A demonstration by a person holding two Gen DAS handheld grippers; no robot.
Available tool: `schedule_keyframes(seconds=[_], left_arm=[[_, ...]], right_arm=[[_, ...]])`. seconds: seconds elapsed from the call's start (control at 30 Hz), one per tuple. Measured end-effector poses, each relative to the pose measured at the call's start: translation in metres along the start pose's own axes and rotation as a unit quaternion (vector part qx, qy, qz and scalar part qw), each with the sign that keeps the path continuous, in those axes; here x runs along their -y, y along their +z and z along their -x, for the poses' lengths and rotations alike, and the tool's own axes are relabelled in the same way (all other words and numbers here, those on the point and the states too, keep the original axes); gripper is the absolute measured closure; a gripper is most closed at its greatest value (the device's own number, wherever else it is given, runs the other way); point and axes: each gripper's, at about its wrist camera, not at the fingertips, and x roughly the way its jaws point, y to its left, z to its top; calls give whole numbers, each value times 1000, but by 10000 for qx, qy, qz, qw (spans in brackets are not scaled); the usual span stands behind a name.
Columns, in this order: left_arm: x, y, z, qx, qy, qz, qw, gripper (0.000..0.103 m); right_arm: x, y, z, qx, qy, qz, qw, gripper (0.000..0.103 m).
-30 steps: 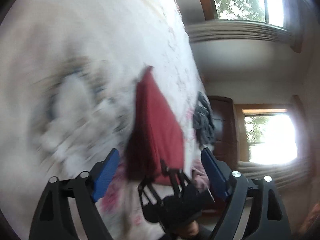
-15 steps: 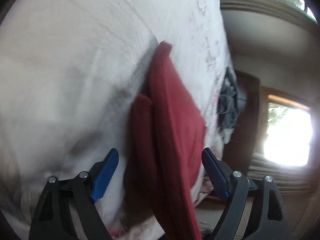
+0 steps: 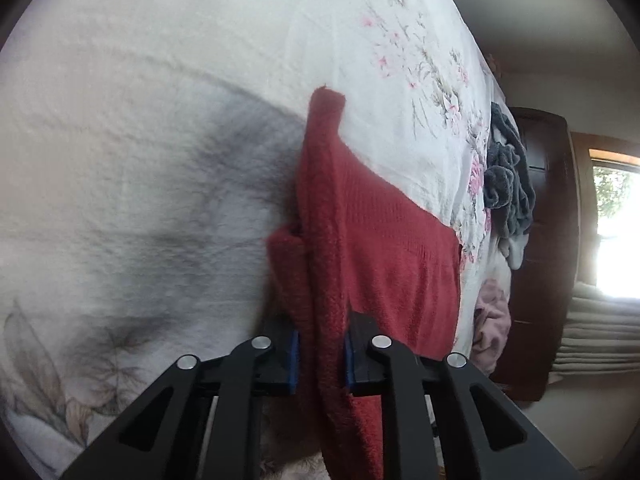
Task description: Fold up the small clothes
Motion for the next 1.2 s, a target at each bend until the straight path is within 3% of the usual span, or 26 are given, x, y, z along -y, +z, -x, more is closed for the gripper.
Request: schedule_keyframes(seconds=[0.73, 1.2], left_arm=[[76, -8, 34, 172, 321, -603, 9975, 88], [161, -23, 44, 270, 761, -1132, 9903, 88]], right_arm=[[40, 4, 35, 208, 98, -843, 9962, 87], [84, -3, 69, 382, 76, -1383, 9896, 87]])
